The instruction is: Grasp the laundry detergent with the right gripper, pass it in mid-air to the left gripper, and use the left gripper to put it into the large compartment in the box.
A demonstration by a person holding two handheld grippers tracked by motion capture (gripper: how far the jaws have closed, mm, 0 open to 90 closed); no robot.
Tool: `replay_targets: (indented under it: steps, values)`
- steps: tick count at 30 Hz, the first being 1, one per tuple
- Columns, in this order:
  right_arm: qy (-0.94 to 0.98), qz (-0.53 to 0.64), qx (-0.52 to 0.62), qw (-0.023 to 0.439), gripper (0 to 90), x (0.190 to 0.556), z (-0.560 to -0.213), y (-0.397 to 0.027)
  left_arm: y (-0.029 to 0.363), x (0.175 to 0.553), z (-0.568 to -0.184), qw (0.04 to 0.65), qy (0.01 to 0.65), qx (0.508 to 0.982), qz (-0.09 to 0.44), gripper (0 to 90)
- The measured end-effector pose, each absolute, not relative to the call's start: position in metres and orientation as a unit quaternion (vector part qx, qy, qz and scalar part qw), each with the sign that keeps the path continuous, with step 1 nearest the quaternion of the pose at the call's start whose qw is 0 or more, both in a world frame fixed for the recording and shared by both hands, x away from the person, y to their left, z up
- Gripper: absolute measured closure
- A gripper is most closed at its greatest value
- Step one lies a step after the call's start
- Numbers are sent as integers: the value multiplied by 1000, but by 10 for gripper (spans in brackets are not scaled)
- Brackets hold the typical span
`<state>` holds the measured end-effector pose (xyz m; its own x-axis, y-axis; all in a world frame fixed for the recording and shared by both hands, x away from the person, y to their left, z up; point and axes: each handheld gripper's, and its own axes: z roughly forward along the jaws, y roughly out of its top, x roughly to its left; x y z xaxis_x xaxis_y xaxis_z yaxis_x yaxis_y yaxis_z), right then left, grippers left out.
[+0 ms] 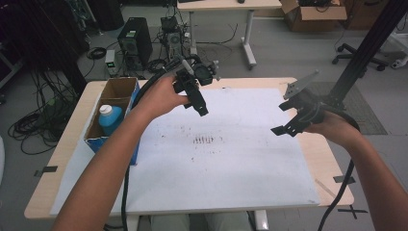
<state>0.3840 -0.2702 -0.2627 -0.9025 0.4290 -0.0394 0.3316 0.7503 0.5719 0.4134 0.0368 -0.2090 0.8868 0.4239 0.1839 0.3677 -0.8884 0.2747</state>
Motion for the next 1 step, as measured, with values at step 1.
replay_targets:
  steps: [1]
  values:
    - [932,288,204,85,40,384,-263,-270,37,413,-209,116,205,964,120,67]
